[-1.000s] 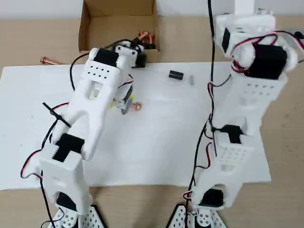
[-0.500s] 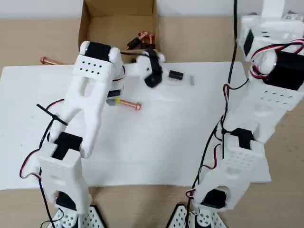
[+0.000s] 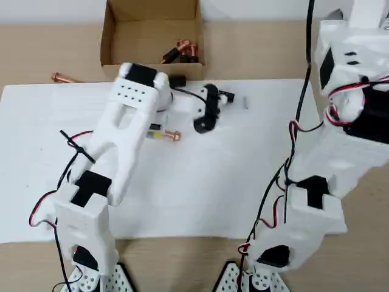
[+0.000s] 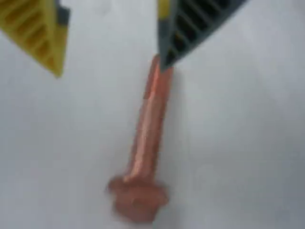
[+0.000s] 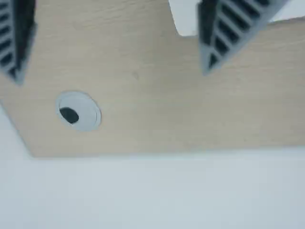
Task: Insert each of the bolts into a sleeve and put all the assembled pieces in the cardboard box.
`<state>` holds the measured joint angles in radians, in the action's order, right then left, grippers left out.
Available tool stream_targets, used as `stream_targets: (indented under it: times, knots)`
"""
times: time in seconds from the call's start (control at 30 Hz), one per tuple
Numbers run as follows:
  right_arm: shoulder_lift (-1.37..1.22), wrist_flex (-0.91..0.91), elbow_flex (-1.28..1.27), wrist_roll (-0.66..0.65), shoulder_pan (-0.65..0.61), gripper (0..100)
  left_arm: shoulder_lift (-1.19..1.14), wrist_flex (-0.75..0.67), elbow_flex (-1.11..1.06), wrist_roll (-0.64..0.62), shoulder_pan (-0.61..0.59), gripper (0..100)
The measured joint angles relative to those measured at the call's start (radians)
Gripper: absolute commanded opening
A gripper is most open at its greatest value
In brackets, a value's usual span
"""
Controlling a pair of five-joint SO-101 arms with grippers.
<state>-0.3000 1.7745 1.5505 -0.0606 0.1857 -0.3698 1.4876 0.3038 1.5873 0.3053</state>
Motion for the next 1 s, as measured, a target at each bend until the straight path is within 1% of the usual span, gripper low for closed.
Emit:
stream_targets:
  times: [0.3,0.6,0.8,1.0]
  knots:
    - [0.150,0.000,-0.305,-0.002,0.000,27.5,0.000,-0.120,-0.094,0.000,0.015,14]
    - [0.282,0.000,-0.457,-0.002,0.000,27.5,-0.002,-0.272,-0.195,0.000,0.026,14]
    - [0.350,0.000,-0.523,-0.002,0.000,27.5,-0.092,-0.293,-0.195,0.000,0.049,14]
    - [0.396,0.000,-0.568,-0.002,0.000,27.5,-0.203,-0.278,-0.075,0.000,0.049,14]
